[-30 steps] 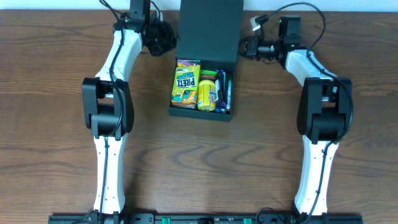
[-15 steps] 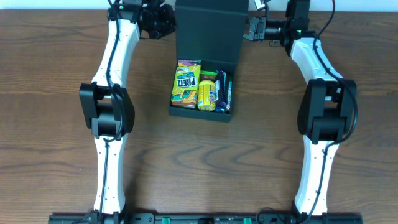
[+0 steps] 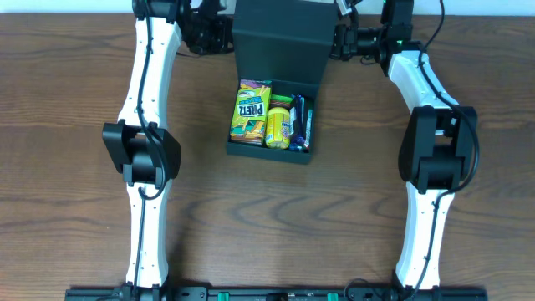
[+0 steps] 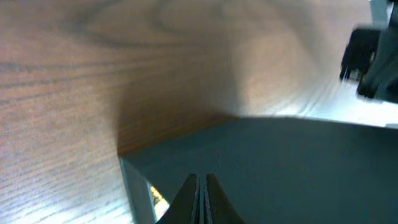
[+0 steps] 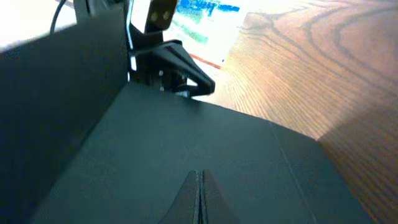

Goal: Pack container
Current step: 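Swing the lid forward with both grippers to close the box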

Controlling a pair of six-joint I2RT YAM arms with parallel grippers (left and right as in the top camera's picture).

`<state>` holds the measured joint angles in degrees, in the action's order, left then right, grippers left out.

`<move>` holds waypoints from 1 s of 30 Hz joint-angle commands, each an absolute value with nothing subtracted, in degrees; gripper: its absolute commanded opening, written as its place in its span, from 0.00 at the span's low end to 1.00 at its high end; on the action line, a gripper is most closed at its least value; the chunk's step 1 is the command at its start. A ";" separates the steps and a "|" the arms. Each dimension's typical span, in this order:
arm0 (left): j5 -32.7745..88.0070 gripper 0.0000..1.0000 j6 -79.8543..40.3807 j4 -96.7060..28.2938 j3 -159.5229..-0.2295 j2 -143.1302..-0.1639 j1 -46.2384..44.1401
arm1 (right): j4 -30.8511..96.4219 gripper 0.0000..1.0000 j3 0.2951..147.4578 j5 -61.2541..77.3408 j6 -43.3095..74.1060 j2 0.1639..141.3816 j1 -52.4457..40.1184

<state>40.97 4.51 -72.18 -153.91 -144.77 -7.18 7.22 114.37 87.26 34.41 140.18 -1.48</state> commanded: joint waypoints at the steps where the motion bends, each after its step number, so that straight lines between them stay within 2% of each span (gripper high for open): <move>1: 42.02 0.06 13.43 -75.22 -155.83 -144.18 -7.25 | 7.27 0.02 115.46 89.27 36.95 138.21 -1.96; 6: 41.91 0.06 18.31 -79.40 -156.40 -143.24 -5.58 | 7.94 0.02 115.46 89.30 38.33 138.21 -2.48; 19: 39.90 0.05 18.61 -81.41 -156.44 -139.98 -2.15 | 5.85 0.02 115.44 86.32 36.49 138.21 -3.03; 22: 39.90 0.06 17.47 -80.82 -156.44 -139.98 -2.15 | 11.03 0.02 115.44 68.31 30.70 138.21 -2.66; 26: 37.32 0.06 15.68 -80.79 -156.44 -140.00 -2.24 | 28.53 0.02 115.92 35.99 20.36 136.22 -2.66; 30: 35.40 0.06 15.18 -81.67 -156.44 -139.98 -2.26 | 41.12 0.02 118.83 25.76 10.87 130.76 -2.63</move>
